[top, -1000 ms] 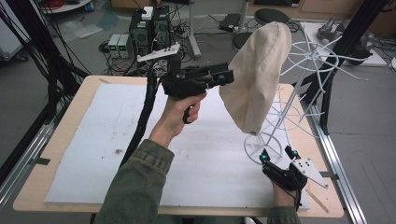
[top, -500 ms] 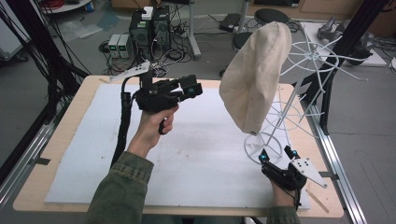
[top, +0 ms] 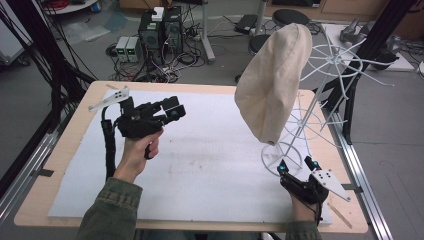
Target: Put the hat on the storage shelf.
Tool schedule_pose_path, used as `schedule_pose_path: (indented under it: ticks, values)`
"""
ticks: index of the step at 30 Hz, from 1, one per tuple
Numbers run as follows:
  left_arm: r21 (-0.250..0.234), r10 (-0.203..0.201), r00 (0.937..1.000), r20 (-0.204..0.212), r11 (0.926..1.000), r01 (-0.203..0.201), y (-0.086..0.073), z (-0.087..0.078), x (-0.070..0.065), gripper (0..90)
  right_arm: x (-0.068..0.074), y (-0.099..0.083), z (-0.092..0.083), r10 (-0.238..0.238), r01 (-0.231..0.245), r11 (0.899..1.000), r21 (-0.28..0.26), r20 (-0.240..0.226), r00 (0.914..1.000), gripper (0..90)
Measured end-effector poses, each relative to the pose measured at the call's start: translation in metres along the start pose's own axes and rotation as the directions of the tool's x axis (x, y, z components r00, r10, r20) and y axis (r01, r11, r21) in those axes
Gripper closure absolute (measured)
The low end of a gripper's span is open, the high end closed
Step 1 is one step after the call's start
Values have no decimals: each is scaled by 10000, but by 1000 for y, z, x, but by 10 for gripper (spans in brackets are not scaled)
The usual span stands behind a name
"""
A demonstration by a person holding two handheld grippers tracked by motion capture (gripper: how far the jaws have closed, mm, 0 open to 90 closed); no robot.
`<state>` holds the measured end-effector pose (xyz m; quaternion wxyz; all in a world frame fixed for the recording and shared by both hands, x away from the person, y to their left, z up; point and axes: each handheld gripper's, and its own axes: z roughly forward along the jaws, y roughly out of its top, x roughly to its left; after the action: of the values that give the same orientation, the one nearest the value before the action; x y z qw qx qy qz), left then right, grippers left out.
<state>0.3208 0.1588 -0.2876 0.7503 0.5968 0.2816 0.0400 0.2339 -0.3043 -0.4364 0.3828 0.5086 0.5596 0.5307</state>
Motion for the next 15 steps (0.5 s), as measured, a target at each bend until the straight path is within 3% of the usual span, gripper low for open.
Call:
schedule_pose_path:
  ticks: [10, 15]
  values:
    - [-50, 392, 9953, -889, 9992, -398, -20, -41, 3, 383, 1, 0, 0, -13, 13, 10000, -21, 23, 10000, 113]
    - [-303, 758, 9862, -1470, 9962, -811, -27, -58, 3, 383, 1, 0, 0, -16, 16, 10000, 9, 41, 10000, 113]
